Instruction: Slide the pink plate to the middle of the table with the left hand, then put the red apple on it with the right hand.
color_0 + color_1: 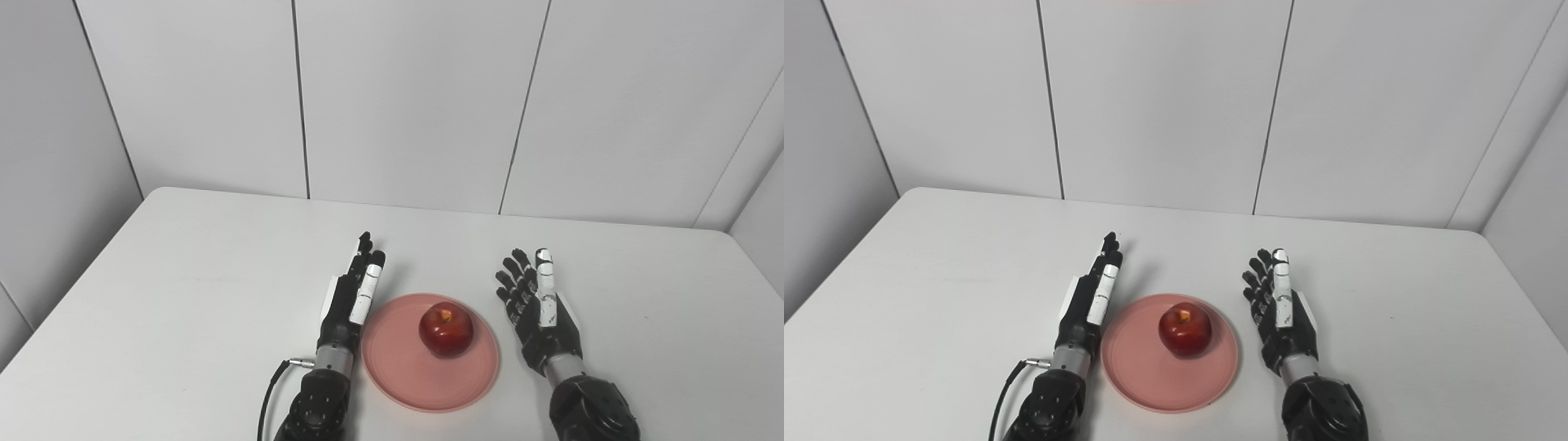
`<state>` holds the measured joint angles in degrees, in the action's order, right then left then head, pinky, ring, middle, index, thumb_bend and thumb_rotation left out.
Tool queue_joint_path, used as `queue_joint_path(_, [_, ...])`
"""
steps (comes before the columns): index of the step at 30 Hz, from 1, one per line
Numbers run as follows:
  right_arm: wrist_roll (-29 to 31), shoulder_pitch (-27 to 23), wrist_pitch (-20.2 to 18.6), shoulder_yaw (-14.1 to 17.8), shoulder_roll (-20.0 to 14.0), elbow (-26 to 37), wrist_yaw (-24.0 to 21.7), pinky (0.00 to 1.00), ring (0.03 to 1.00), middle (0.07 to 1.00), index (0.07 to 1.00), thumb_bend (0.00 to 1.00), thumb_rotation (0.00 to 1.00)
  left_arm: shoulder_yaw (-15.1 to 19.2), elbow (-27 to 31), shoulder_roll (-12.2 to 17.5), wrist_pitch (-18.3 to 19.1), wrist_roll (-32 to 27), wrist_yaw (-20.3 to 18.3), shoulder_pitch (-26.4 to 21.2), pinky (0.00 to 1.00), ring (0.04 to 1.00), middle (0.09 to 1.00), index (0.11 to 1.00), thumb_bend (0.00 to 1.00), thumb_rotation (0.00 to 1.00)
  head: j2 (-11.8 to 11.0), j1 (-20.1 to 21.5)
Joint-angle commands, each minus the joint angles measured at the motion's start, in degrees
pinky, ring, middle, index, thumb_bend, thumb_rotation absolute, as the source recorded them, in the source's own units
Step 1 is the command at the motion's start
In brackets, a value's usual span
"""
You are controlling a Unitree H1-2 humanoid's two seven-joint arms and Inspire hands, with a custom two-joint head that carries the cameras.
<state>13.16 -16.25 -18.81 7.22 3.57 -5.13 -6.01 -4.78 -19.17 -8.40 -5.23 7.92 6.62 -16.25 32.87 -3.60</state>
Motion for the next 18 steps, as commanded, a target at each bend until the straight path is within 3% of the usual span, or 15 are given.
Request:
queue_joint_path(1, [0.8, -1.5, 1.0, -0.4, 0.4, 0.9, -0.1, 1.00, 0.959, 0.968, 0.973, 0.93, 1.00, 0.0, 0.0, -0.3, 0.0, 0.3, 0.8, 0.6, 1.00, 1.000, 1.000, 0.998, 0.74, 1.00, 0.1, -0.1])
queue_joint_path(9, [-1.0, -1.1, 2.7, -2.2, -0.4, 0.2, 0.3, 1.00, 0.967, 0.960, 0.954, 0.93, 1.00, 0.5, 0.7, -0.2, 1.1, -0.2, 0.4, 0.3, 1.00, 1.000, 1.000, 0.997, 0.77, 1.00, 0.0, 0.0])
queue_joint_path(18, [-4.6, -1.0, 7.9, -3.8, -1.2, -1.4, 1.4, 1.00, 1.000, 0.978, 0.952, 0.91, 1.00, 0.9, 1.6, -0.2, 2.2, -1.9, -0.1, 0.0, 1.00, 1.000, 1.000, 1.000, 0.77, 1.00, 0.0, 0.1])
